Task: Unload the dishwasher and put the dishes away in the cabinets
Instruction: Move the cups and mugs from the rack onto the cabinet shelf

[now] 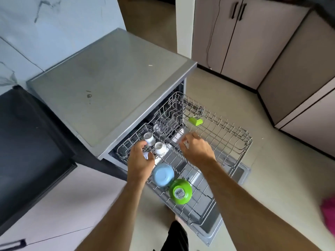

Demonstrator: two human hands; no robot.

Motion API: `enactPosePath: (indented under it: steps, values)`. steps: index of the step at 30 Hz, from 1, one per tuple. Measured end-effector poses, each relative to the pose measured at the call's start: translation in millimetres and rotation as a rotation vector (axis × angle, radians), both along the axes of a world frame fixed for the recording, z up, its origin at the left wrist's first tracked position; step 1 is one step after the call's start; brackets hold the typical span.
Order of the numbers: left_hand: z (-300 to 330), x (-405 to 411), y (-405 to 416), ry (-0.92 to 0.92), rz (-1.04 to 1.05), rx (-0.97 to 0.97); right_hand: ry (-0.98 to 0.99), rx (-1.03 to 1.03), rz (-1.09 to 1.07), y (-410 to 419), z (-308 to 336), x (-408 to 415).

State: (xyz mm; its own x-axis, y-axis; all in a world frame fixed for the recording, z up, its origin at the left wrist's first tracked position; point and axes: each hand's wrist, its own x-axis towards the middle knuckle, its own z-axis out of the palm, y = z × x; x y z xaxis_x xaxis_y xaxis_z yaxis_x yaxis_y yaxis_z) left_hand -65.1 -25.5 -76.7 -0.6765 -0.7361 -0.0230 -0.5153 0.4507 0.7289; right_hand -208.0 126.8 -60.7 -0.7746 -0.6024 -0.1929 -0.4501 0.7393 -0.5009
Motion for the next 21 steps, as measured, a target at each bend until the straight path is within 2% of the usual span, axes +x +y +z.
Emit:
enactPosePath:
  steps: [11, 15, 21]
  values:
    - [-108.1, -55.4, -70.5, -0.186, -0.013, 0.112, -0.284, 0.116, 0.069, -79.9, -115.9, -17.3]
    - [-140.2, -70.2, -88.7, -0.211, -0.028, 0.107, -0.266, 0.169, 0.118, -102.1, -149.8, -19.1]
    - [-174.8, -92.7, -109.2, -0.222, 0.025, 0.067, -0.1, 0.178, 0.197, -123.2, -193.8, -24.2]
